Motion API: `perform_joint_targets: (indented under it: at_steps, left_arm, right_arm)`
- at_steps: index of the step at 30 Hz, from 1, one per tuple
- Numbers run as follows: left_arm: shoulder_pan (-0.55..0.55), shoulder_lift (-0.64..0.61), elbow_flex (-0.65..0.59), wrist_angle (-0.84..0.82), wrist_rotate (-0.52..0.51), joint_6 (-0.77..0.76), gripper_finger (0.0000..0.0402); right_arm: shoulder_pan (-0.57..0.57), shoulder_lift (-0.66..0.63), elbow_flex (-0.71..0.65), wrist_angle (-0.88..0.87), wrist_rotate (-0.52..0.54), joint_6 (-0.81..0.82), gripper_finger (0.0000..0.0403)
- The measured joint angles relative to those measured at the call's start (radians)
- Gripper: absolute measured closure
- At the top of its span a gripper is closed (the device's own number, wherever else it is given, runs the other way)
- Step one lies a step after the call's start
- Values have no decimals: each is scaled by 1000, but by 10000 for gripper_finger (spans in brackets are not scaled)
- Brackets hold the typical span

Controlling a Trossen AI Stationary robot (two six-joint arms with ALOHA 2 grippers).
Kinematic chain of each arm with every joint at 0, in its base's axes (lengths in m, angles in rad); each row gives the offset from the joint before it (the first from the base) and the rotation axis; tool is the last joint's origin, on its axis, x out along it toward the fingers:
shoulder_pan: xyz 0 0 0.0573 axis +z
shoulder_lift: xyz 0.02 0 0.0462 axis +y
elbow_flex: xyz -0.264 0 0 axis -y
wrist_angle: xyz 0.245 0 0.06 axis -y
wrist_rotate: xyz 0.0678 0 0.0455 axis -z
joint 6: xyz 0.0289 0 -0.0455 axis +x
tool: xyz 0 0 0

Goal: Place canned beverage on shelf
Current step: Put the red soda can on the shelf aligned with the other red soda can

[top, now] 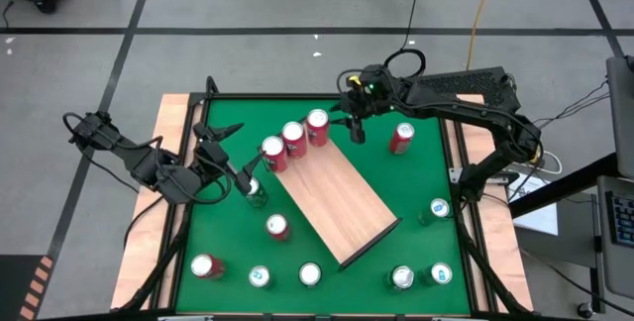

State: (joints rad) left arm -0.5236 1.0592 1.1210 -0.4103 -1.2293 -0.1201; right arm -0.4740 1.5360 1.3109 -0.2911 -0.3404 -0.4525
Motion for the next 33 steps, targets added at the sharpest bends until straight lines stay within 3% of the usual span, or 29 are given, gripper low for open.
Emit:
perform_joint_targets:
  at_steps: [9,15,33]
  left_arm:
    - [0,0,0,0,0,-4,17]
    - [0,0,0,0,0,-4,17]
    - [0,0,0,0,11,-2,17]
  right_arm:
    - [6,0,0,38,2,14,255]
    - [6,-9,0,8,89,22,255]
    - [26,-2,0,-20,74,34,255]
